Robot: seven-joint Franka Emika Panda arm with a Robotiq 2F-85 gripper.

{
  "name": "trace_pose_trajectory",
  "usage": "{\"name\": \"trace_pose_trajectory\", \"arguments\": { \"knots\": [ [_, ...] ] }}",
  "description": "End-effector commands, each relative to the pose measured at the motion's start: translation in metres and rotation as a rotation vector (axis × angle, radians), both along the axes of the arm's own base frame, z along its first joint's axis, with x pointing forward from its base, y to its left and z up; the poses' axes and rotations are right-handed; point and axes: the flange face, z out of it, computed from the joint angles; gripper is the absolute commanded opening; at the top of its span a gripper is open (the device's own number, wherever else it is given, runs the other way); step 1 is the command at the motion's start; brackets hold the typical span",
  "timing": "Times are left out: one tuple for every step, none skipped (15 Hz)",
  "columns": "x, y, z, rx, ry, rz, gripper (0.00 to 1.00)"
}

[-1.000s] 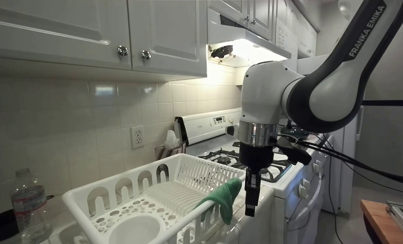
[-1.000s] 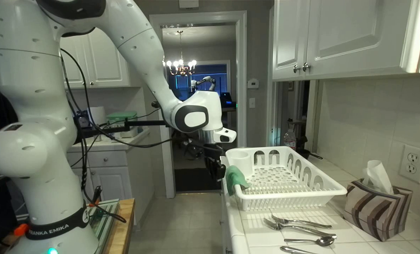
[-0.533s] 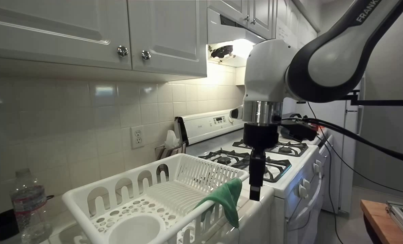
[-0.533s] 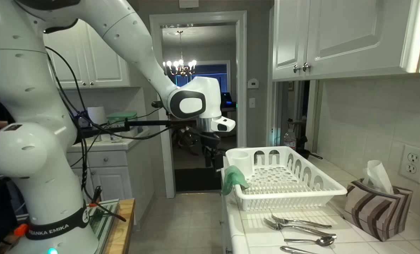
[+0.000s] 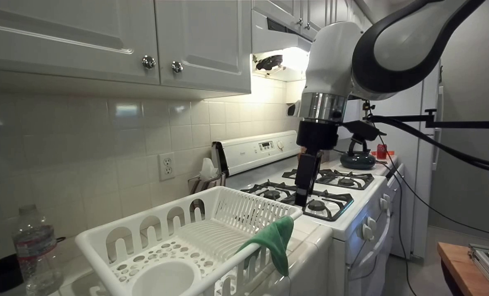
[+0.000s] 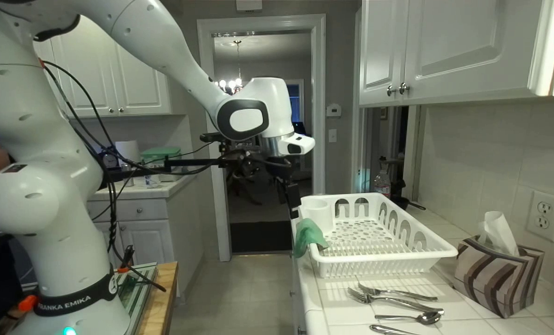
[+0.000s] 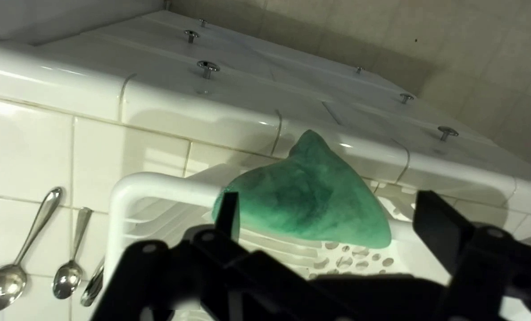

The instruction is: Hang the green towel on the dishrack.

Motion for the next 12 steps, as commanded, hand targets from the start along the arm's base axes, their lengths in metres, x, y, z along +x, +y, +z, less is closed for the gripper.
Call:
{"name": "trace_pose_trajectory", "arguments": {
  "knots": [
    [-0.0065, -0.0123, 0.0162, 0.023, -0.049, -0.067, 1.0],
    [-0.0057, -0.0155, 0.0175, 0.031, -0.054, -0.099, 1.0],
    [0.0015, -0.0107, 0.0122, 0.009, -0.03, -0.048, 1.0],
    [0.0018, -0.0132, 0.0142, 0.012, -0.035, -0.063, 1.0],
    [0.0019, -0.0146, 0.0152, 0.013, -0.038, -0.071, 1.0],
    [0.002, -0.015, 0.0155, 0.014, -0.039, -0.074, 1.0],
    [0.002, -0.015, 0.0156, 0.014, -0.039, -0.075, 1.0],
    [0.0021, -0.015, 0.0156, 0.014, -0.039, -0.076, 1.0],
    [0.0021, -0.015, 0.0156, 0.014, -0.039, -0.076, 1.0],
    [0.0021, -0.015, 0.0156, 0.014, -0.04, -0.076, 1.0],
    [0.0021, -0.015, 0.0156, 0.014, -0.04, -0.076, 1.0],
    [0.0021, -0.015, 0.0156, 0.014, -0.04, -0.076, 1.0]
  ]
}}
